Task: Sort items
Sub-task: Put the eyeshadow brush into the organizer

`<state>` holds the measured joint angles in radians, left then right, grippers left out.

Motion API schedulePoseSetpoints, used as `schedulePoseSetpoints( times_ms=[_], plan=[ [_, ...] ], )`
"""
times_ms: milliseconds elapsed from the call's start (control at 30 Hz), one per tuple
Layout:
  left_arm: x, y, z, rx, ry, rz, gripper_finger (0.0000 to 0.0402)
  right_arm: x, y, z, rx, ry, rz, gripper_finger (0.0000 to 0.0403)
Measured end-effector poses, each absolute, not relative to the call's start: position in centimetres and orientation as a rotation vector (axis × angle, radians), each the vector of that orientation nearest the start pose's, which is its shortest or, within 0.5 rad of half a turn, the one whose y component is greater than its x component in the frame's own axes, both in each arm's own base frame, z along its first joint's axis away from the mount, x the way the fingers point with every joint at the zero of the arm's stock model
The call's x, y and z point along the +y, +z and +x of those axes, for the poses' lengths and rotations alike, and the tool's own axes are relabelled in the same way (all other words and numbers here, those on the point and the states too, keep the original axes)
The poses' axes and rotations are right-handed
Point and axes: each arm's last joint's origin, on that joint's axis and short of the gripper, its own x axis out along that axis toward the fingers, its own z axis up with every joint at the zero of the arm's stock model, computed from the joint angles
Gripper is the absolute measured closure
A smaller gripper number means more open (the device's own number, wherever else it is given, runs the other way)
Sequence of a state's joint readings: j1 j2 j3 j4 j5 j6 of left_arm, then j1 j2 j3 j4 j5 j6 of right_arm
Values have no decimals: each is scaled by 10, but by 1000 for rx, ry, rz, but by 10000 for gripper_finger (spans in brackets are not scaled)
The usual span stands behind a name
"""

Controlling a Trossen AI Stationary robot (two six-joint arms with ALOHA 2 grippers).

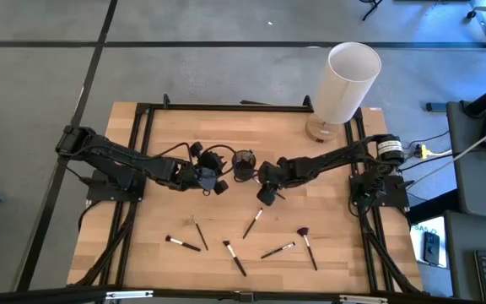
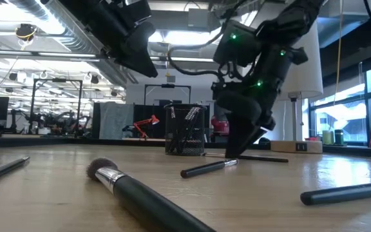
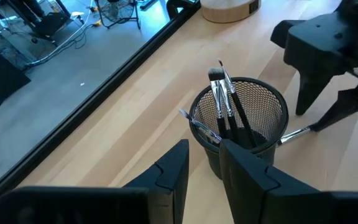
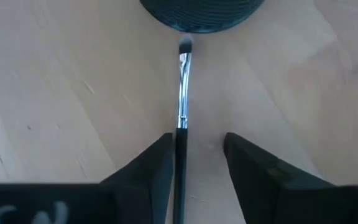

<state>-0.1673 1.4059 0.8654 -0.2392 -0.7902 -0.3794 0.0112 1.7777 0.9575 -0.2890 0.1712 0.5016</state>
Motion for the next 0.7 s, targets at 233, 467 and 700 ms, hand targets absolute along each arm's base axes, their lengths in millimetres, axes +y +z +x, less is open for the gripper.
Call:
schedulePoseSetpoints(
  times_ms=[233,467,700],
  plan=[
    [-26,227,280,579,709,15,316,-1,131,311,1275,-368,386,317],
    [-26,227,280,578,709,12,316,10,127,290,1520,-320,535,387],
    [-27,227,280,586,688,2,316,22,136,281,1693,-307,595,376]
  ],
)
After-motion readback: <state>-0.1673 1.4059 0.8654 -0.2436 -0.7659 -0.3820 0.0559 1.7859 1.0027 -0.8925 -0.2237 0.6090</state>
